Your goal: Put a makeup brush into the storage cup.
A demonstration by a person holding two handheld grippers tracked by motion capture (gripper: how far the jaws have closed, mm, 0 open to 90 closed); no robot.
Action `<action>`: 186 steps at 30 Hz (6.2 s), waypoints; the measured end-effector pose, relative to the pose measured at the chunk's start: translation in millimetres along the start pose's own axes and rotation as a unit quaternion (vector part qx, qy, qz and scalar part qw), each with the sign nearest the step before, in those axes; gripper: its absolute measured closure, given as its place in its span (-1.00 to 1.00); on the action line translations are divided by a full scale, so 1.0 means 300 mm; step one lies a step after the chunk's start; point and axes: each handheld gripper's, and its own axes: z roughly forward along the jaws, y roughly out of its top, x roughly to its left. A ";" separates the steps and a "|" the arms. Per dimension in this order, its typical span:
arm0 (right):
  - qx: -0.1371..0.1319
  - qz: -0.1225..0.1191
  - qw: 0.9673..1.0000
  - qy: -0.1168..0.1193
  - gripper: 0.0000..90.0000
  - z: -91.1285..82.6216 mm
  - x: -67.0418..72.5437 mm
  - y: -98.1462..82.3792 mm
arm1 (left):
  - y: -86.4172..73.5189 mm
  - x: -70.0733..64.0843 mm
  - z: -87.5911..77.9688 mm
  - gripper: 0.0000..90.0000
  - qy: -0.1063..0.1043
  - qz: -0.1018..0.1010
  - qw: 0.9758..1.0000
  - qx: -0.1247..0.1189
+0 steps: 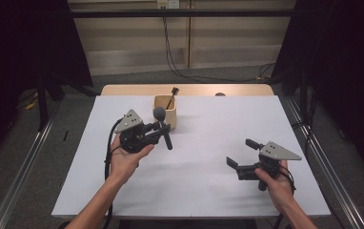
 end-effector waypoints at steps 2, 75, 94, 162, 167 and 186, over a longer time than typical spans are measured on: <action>0.000 0.002 1.000 -0.007 -1.00 -0.012 -0.003 -0.008 | 0.004 0.007 -0.008 0.57 0.001 0.001 1.000 0.000; -0.012 0.013 0.998 -0.055 -0.99 -0.095 -0.037 -0.065 | 0.297 0.242 0.104 0.56 0.073 0.010 0.997 -0.039; -0.012 0.011 0.999 -0.051 -0.98 -0.094 -0.036 -0.065 | 0.255 0.275 0.182 0.56 0.094 0.031 0.995 -0.028; -0.008 0.012 0.999 -0.046 -0.98 -0.094 -0.033 -0.068 | 0.021 0.332 0.266 0.56 0.107 -0.007 0.994 0.026; -0.008 0.012 0.999 -0.045 -0.98 -0.093 -0.033 -0.068 | 0.016 0.331 0.264 0.56 0.109 -0.008 0.994 0.026; -0.009 0.012 0.999 -0.046 -0.99 -0.093 -0.033 -0.068 | 0.009 0.341 0.243 -0.57 0.145 -0.023 0.989 0.004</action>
